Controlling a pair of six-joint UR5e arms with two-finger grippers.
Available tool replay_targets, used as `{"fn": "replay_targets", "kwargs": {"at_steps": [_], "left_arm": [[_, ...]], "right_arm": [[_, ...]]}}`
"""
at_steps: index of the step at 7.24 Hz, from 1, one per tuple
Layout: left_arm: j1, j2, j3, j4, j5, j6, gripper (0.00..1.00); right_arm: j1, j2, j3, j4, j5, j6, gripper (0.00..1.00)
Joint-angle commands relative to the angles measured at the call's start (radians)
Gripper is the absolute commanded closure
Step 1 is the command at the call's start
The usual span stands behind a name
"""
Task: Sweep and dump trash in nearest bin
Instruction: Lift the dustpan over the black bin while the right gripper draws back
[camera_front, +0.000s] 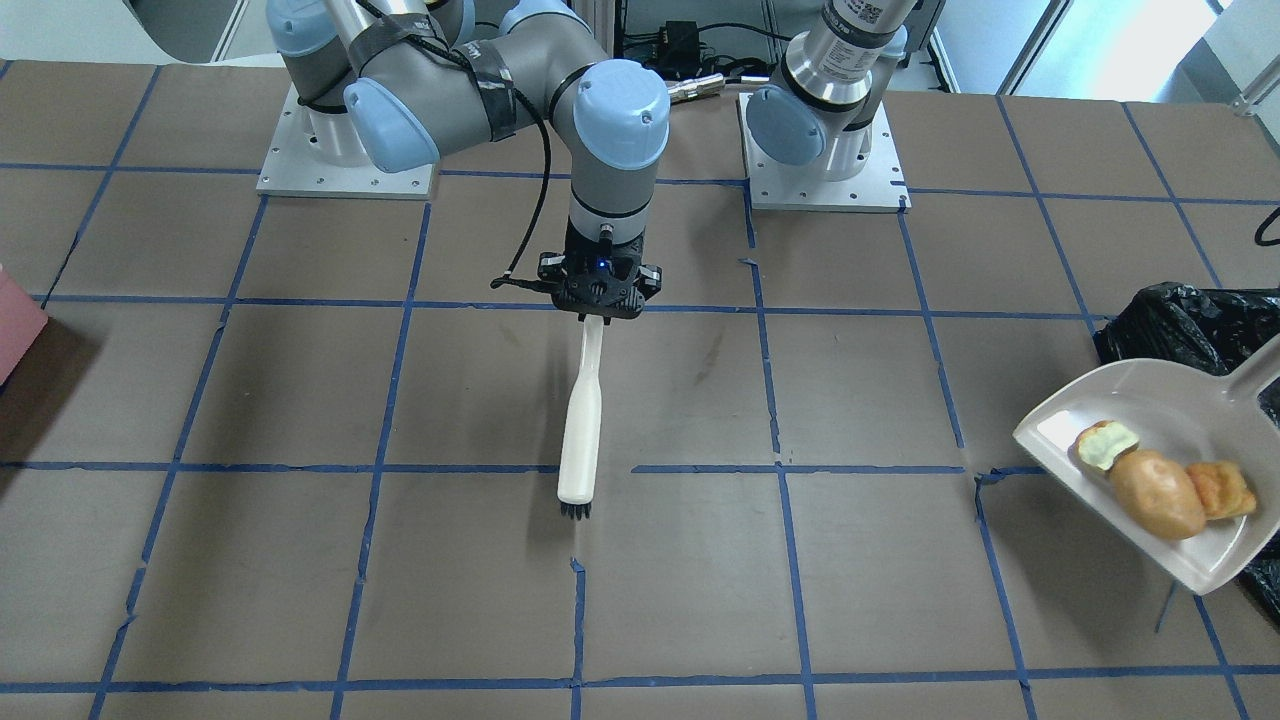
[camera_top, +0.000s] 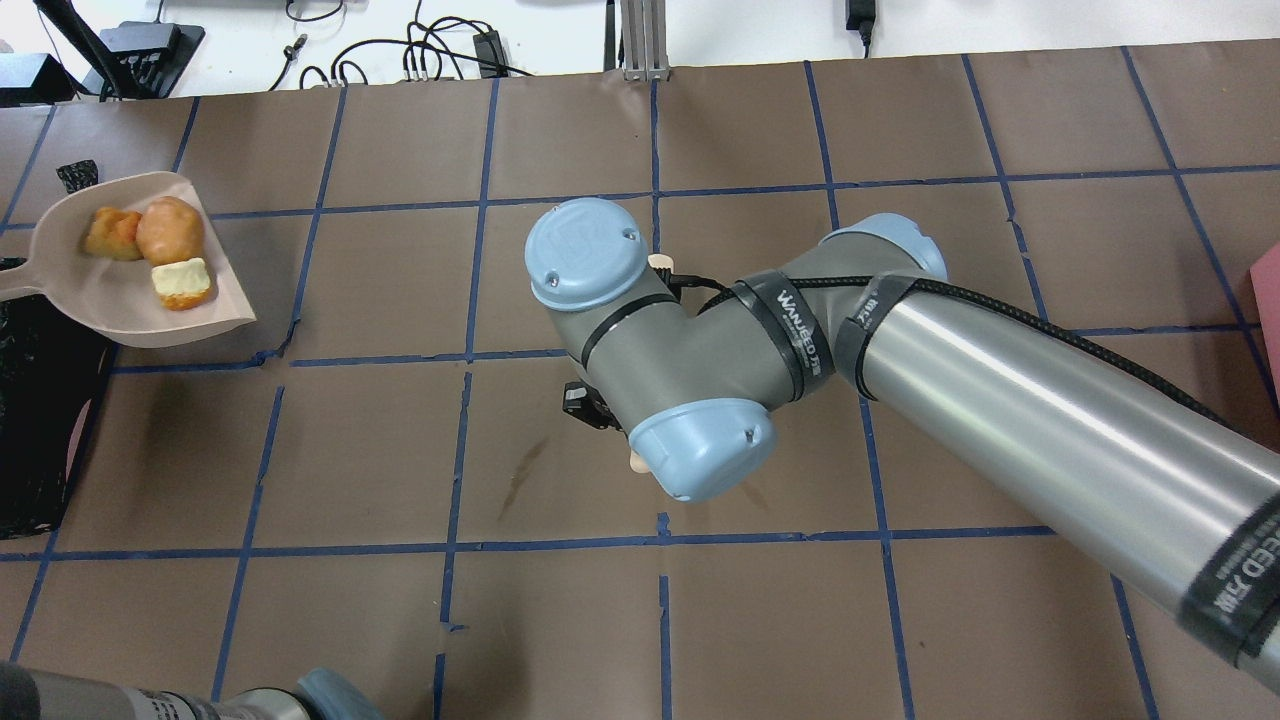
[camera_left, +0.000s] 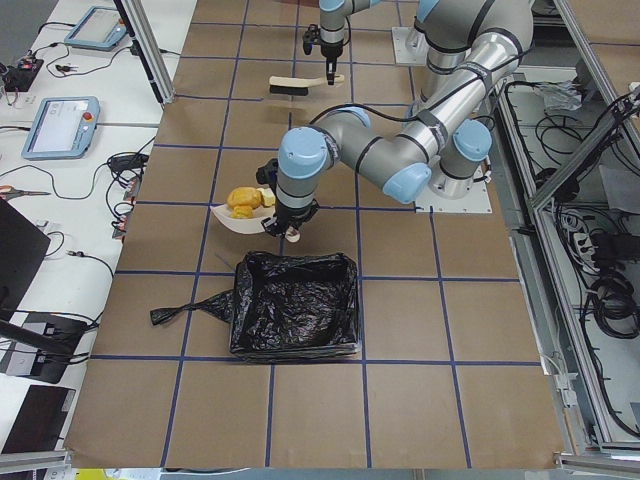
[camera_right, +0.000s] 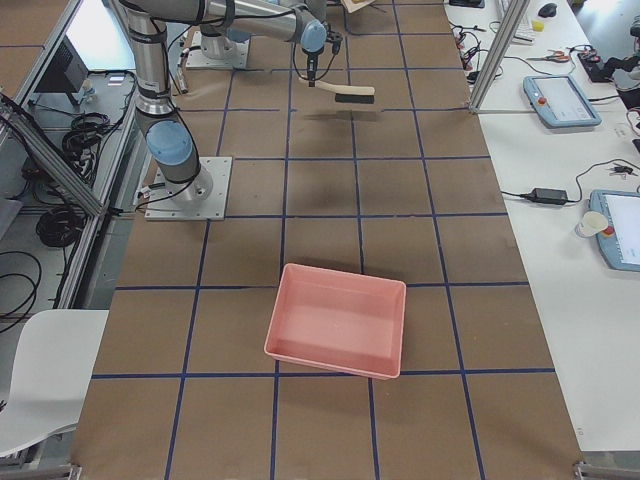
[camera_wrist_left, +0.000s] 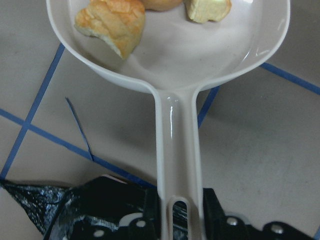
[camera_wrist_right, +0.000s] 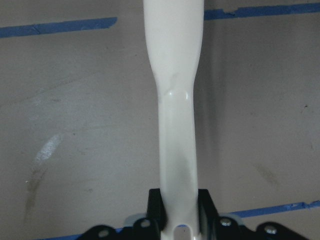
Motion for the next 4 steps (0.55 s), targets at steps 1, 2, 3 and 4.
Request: {"fn": "replay_targets", "kwargs": {"at_steps": [1,2,3,4], "left_arm": [[0.137,0.013,0.111,-0.140,-0.064,0.002,1.00],[0.188,0.008,0.188,-0.203,-0.066,0.005,1.00],[0.256,-0.007,0.242,-0.261,-0.084,0.060,1.00],[0.335,-0.018,0.245,-0.274,-0.136,0.091,1.00]], "right_arm": [[-0.005,-0.013,0.027,-0.019,0.000,-0.007,0.93],[0.001,-0.011,0.027,-0.019,-0.002,-0.007,0.93],[0.002,-0.005,0.028,-0.019,-0.002,-0.002,0.93],[0.004,-0.002,0.028,-0.019,0.000,-0.002,0.93]]}}
